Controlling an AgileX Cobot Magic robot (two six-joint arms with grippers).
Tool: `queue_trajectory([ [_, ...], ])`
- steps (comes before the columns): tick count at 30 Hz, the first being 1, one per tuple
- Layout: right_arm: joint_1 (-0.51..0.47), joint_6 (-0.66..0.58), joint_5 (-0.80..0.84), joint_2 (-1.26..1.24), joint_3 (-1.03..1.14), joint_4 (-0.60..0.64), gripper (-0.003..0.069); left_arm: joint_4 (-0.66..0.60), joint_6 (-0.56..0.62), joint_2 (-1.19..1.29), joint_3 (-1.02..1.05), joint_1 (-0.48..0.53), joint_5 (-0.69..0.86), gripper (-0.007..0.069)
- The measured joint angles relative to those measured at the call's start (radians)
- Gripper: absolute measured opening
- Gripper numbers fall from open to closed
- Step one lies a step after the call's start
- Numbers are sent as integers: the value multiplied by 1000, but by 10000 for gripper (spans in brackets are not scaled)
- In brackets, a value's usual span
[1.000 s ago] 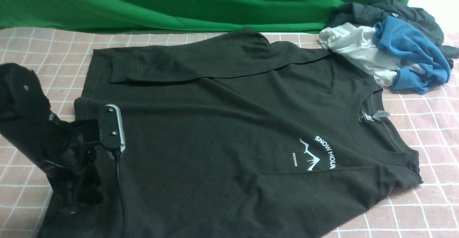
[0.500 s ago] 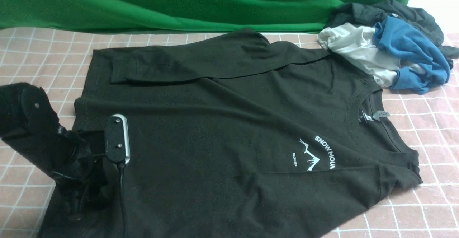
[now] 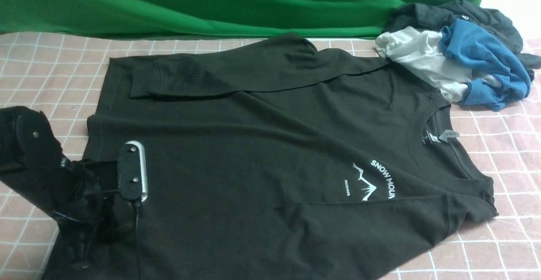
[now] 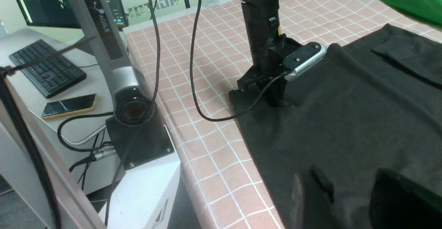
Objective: Fold a long-sleeved shirt over a pink coffee tablecloth.
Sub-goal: 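Grasp the left edge of the dark T-shirt lying flat on the table, then fold the left side of the black T-shirt inward over its body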
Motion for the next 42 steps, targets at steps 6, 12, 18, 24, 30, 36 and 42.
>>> queue_trajectory([
  [6, 0, 30, -12, 0, 0, 0, 239, 11, -8, -77, -6, 0, 5, 39],
  [12, 0, 130, -35, 24, 0, -52, 239, 20, -72, -120, -103, 0, 48, 39],
  [18, 0, 176, -35, 93, 0, -109, 239, 24, -98, -120, -197, 0, 58, 39],
  [24, 0, 216, -36, 184, 0, -171, 239, 36, -115, -103, -296, 0, 47, 39],
  [30, 0, 308, -36, 225, 0, -264, 239, 46, -130, -3, -369, 0, 40, 39],
  [36, 0, 329, -36, 227, 0, -278, 239, 86, -199, 114, -420, 0, -21, 39],
  [42, 0, 369, -36, 229, 0, -316, 239, 105, -303, 223, -464, 0, -110, 39],
])
